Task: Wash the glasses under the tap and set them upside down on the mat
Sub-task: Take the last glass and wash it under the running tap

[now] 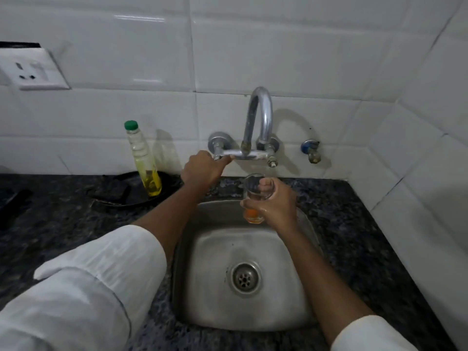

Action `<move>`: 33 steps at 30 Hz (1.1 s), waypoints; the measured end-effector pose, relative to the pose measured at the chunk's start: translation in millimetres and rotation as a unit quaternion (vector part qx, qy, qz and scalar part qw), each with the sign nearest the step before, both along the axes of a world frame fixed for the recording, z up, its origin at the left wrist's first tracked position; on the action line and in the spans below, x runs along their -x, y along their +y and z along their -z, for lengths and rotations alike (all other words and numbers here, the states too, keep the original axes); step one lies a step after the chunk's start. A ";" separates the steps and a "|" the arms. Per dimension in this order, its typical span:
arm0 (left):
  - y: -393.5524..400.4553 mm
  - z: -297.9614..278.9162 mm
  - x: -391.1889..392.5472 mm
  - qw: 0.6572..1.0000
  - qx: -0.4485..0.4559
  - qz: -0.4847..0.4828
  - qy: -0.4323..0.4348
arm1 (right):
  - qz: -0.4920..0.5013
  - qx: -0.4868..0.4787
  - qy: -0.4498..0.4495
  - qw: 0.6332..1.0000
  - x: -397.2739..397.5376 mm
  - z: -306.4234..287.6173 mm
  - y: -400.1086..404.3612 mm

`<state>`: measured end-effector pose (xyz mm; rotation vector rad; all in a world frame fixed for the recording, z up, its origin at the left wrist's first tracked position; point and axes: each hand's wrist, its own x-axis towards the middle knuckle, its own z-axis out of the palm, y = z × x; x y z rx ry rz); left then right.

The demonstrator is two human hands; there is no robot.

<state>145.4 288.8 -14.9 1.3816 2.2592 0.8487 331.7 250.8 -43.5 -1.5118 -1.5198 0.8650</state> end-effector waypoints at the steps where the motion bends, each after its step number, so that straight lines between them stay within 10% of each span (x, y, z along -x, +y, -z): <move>1: 1.3 -1.5 2.2 0.999 0.002 0.014 0.028 | 0.003 0.003 -0.001 1.000 1.3 0.1 0.5; 7: 3.4 -3.3 4.9 0.992 -0.017 0.064 0.109 | 0.000 0.002 -0.010 1.000 2.9 -0.1 4.8; 28: 0.1 8.7 20.8 0.988 -0.020 0.049 -0.142 | 0.007 -0.022 -0.013 1.000 0.6 -1.7 -0.2; 33: -33.9 41.0 -14.2 0.930 0.025 -0.009 -0.365 | 0.026 -0.035 -0.014 0.999 2.1 -0.3 -3.1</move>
